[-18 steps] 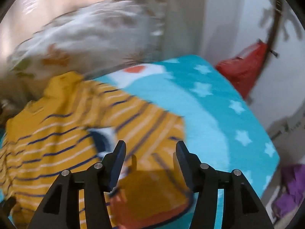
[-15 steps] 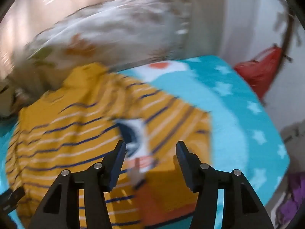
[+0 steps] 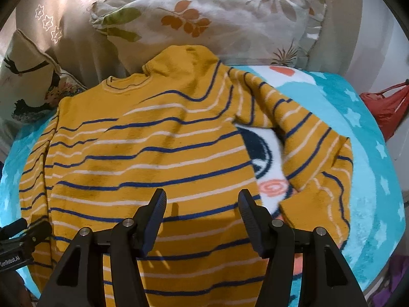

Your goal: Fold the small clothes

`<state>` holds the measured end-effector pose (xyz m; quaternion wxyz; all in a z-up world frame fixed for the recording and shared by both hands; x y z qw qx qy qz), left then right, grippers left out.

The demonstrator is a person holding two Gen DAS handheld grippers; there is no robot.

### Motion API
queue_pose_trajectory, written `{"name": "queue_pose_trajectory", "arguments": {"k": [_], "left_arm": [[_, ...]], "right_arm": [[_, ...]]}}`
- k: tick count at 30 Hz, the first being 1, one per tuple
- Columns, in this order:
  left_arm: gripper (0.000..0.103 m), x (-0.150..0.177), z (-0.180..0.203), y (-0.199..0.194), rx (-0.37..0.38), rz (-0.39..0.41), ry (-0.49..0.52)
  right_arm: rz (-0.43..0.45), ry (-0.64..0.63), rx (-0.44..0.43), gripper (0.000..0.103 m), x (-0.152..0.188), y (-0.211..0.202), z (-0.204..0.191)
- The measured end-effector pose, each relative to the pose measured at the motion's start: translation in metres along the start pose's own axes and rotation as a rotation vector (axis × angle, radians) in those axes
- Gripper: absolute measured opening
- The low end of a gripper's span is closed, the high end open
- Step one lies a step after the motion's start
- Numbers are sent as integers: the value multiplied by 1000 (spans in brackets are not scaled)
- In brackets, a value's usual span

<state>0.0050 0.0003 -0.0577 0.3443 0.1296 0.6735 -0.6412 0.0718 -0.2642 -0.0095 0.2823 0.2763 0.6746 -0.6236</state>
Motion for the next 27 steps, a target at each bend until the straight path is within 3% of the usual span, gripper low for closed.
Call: {"name": "queue_pose_trajectory", "arguments": {"k": [4,7,8,9,10,11,13,15,18,20,22,24,27], "left_arm": [[103,5,-4,-1,-36,-45,-27],[99,6,-5,-6,-110,-37,-27],[82,7,-3,-5,-100,-47,-14],[46,9,-2,-2,-45,-35,4],[25,12,-5,3,7,-32,23],[6,19,-7,6,9,-68,16],[5,18,-10,5,43,-53,-9],[5,14,-22,-2,13,-18,-25],[5,3,-55,-15,-99,30,-80],[5,-10,-91,-21,-216,70,-130],[4,-22,-145,-32,-453,112,-171],[4,-27,-186,-44,-599,137,-227],[7,-33,-210,-71,-649,178,-321]], "right_arm": [[-12,2,-15,63,1,1,-12],[-10,-18,-26,64,3,1,-21],[-10,-21,-28,64,3,1,-23],[-10,-21,-31,64,4,1,-26],[-10,-21,-33,65,4,1,-28],[-10,-22,-34,65,4,1,-29],[-11,-26,-37,65,5,1,-33],[-8,-29,-38,65,5,0,-35],[-1,-32,-33,65,5,-1,-37],[0,-30,-34,65,5,-2,-37],[1,-29,-31,65,5,-2,-37],[3,-26,-27,65,5,-3,-37],[1,-22,-35,65,7,-4,-40]]}}
Point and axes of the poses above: each gripper's, at about its wrist camera, not at the fingertips, and y roughly the way its jaws point, z to its right, x to its underside, the point moved 6 cm from there along y, roughly the way its jaws point, and after that the axes turned 14 degrees about z, right-handed, at the moved point
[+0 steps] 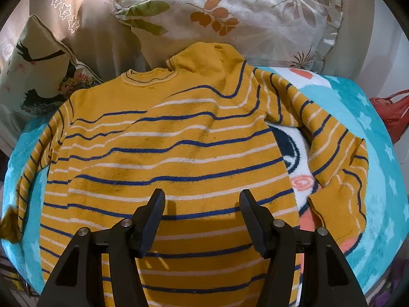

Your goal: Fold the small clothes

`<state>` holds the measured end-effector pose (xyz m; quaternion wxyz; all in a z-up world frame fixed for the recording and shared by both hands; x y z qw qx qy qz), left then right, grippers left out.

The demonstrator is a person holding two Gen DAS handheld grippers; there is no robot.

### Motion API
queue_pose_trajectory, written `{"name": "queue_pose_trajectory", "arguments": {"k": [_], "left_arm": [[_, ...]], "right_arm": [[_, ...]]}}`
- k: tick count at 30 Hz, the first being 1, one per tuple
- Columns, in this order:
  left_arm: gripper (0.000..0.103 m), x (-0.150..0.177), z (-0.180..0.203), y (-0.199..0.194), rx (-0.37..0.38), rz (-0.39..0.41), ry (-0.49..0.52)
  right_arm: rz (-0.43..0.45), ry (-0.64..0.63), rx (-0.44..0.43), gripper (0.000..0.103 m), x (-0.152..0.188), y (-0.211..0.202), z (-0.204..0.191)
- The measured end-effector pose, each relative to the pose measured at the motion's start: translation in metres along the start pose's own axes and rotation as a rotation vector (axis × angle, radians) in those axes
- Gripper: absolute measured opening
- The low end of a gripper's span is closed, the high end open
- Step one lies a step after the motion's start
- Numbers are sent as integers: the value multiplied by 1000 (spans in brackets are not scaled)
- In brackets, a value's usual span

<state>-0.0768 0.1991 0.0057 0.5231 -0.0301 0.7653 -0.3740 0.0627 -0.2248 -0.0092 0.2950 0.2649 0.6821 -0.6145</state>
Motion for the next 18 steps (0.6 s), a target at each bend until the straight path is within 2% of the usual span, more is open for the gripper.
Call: {"name": "queue_pose_trajectory", "arguments": {"k": [1,2,3,5,8,10,14,18], "left_arm": [[9,-4,1,-8,37,22,-15],[21,-6,16,-1,78,9,-8],[38,-6,27,-2,121,9,1],[53,1,53,-4,247,3,16],[53,27,115,-29,419,-27,96],[53,47,156,-54,481,-39,173],[54,88,207,-96,601,-69,286],[54,113,232,-126,660,-77,368]], "right_arm": [[-1,-3,-5,65,1,0,-1],[-2,-6,-12,65,1,-1,-4],[-4,-12,-20,65,3,-1,-8],[-13,-21,-33,65,6,0,-15],[-27,-42,-64,65,11,0,-28],[-26,-57,-73,65,13,-2,-31],[-26,-71,-65,65,16,-7,-26],[-35,-50,-46,66,22,-11,-8]]}}
Point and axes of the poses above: each gripper's, at about its wrist camera, not at the fingertips, and y roughly the way its jaws point, z to its right, x to its underside, the point moved 6 cm from there along y, roughly the way its jaws point, and after that the axes turned 14 degrees about z, right-handed, at the moved point
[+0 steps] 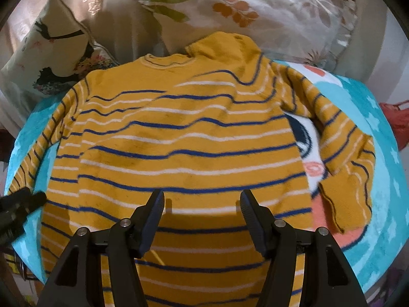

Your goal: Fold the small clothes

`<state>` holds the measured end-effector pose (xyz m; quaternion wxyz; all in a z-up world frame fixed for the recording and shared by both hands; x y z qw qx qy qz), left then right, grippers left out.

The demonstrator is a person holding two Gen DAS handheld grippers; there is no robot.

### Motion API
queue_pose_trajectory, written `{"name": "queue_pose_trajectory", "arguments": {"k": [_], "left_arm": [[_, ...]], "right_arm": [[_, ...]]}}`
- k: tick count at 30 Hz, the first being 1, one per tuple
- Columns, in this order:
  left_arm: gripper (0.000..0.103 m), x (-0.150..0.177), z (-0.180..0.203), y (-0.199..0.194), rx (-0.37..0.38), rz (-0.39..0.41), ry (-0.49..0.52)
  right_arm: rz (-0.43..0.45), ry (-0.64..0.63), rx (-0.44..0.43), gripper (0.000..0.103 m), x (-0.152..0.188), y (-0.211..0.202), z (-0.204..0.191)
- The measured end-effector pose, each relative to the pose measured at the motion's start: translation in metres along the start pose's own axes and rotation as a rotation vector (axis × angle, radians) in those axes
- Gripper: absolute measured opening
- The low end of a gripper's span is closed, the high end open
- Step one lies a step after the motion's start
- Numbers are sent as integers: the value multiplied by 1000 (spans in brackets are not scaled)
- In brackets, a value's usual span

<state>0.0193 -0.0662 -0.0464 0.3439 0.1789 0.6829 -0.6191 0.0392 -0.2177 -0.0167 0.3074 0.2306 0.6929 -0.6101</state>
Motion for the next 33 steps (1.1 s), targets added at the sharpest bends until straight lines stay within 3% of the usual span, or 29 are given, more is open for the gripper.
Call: {"name": "queue_pose_trajectory", "arguments": {"k": [8,19,33], "left_arm": [[60,-7,8,-7,-12,-37,-9],[60,21,-1,-30,32,-89,-14],[60,48,6,-44,18,-115,-49]], "right_arm": [[-13,37,25,67,7,-6,34],[-24,2,2,68,12,-11,51],[-43,-39,-35,68,28,-14,67]]}}
Point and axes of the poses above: each gripper's, at about its wrist camera, not at the fingertips, and y roughly the way its jaws point, z to its right, x to its underside, the point moved 6 cm from there along y, roughly the way its jaws point, and after that the axes turned 14 degrees about z, right-handed, at the moved point
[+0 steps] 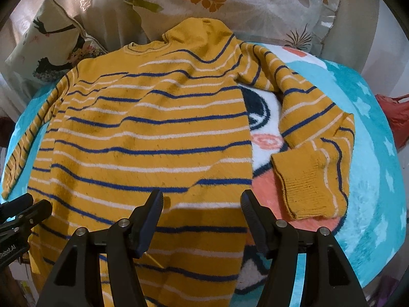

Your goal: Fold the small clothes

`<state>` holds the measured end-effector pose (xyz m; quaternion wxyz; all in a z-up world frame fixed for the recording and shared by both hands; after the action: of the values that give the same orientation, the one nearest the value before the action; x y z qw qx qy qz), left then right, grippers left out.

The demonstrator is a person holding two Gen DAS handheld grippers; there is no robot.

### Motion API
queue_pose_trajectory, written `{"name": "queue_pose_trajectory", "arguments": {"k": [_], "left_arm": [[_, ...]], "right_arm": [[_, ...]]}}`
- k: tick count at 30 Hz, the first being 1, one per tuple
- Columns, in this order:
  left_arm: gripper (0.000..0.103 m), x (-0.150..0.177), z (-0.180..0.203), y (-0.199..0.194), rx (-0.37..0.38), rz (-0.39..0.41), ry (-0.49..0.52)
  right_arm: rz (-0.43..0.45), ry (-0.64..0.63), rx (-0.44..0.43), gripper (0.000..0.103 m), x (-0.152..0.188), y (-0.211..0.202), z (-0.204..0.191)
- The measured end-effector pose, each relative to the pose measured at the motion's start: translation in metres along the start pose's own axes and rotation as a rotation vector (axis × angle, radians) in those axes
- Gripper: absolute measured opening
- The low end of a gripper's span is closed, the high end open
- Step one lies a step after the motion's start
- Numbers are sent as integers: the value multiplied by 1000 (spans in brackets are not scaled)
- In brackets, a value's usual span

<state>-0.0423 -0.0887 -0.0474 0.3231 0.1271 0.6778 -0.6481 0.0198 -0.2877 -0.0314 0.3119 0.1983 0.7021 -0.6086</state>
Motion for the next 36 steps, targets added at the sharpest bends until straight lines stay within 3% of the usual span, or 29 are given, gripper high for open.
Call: {"name": "queue_pose_trajectory", "arguments": {"k": [18,36], "left_arm": [[61,40,0,-14,-21,-23,-54],[65,54,-17,-35,-38,0,-90]], "right_arm": [[-12,-42,-43,69,27,-13,7],[-11,-31,-48,69,50,-32,12]]}}
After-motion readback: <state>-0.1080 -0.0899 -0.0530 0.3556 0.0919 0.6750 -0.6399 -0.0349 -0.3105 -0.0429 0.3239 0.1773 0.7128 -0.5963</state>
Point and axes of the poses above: each gripper's, at about its wrist camera, not at the fingertips, and y roughly the way its jaws point, z to its right, x to its underside, the point moved 6 cm from there along y, roughly the way its jaws point, and after that the axes turned 14 degrees about z, right-handed, at the moved point
